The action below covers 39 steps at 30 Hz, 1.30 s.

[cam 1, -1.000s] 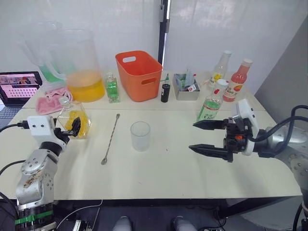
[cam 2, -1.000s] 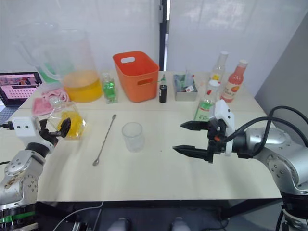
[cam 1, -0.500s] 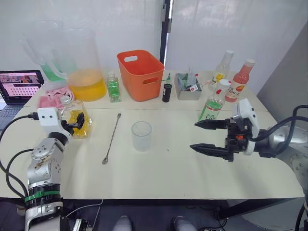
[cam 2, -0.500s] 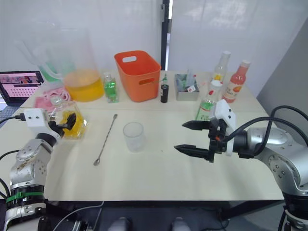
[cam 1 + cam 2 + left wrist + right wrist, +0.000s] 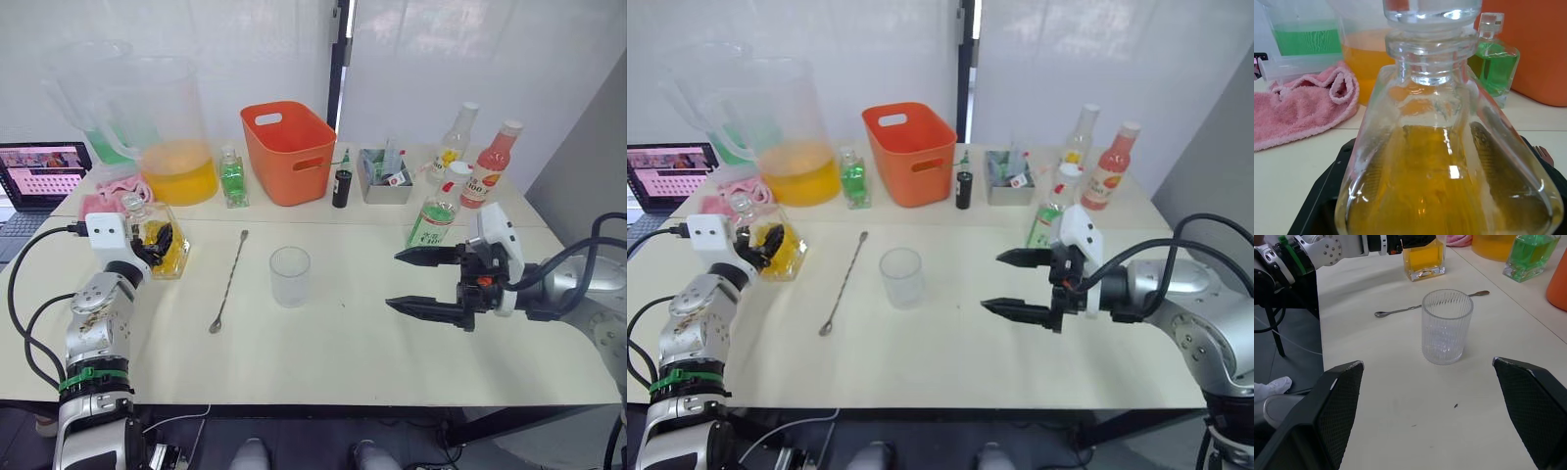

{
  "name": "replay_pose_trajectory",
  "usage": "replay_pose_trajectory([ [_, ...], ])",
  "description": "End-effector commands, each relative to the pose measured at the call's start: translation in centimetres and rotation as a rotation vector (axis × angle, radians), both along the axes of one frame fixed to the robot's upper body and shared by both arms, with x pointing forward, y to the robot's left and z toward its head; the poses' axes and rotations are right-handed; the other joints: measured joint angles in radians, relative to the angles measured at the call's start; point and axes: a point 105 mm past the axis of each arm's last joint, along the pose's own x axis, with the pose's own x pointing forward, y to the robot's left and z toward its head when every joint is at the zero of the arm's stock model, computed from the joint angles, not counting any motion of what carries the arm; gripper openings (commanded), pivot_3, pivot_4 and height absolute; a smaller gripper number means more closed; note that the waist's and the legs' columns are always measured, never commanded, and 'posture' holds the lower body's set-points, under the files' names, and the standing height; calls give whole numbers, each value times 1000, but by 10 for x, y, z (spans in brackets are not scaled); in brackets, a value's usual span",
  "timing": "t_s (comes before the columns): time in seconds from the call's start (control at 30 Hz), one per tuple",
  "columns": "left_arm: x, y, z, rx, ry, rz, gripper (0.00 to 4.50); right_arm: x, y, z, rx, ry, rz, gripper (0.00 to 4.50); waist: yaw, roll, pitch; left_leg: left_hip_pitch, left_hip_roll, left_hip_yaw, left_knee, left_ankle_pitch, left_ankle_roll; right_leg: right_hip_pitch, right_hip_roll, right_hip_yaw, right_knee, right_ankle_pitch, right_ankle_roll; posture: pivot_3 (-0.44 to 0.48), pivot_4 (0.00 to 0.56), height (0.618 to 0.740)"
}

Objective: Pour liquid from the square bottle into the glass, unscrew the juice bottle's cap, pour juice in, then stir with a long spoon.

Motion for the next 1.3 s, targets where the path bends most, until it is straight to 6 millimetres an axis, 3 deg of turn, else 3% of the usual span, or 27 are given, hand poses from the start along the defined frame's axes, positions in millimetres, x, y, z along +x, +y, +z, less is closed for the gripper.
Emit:
replay_pose_trajectory([
  [0.03,-8,3,41,74,-138,-12,2806,0,1,9,-1,-45,21,4500,-1,0,0,0,0,0,0,0,0,0,0,0,0,0,0,0,150,703],
  [0.13,-15,1,50,94,-164,-56,2806,0,4,9,-3,-42,35,4500,-3,-3,2,-1,0,0,0,0,0,-1,0,0,0,0,0,0,150,703],
  [0.27,-49,-35,66,186,-161,-375,2806,2,6,5,-44,-19,83,4500,-14,-9,6,-4,1,0,-1,0,0,-4,0,0,0,1,-2,0,150,703],
  [0.6,-103,-70,64,342,-10,-749,2806,10,7,12,-47,-46,122,4500,-6,-9,8,-14,1,0,-1,0,0,-15,0,0,1,2,-6,0,150,703],
  [0.67,-106,-76,60,342,6,-794,2806,12,7,11,-55,-48,125,4500,-5,-9,8,-14,1,0,0,0,0,-15,0,0,1,2,-6,0,150,703],
  [1.0,-126,-146,39,427,84,-1236,2806,8,9,6,-77,-53,135,4500,-4,-9,8,-14,1,0,0,0,0,-14,0,0,2,1,-5,0,150,703],
  [1.3,-119,-190,27,456,18,-1398,2806,1,10,4,-61,-46,92,4500,-5,-9,8,-14,1,0,2,0,0,-14,1,0,5,1,-5,0,150,703],
])
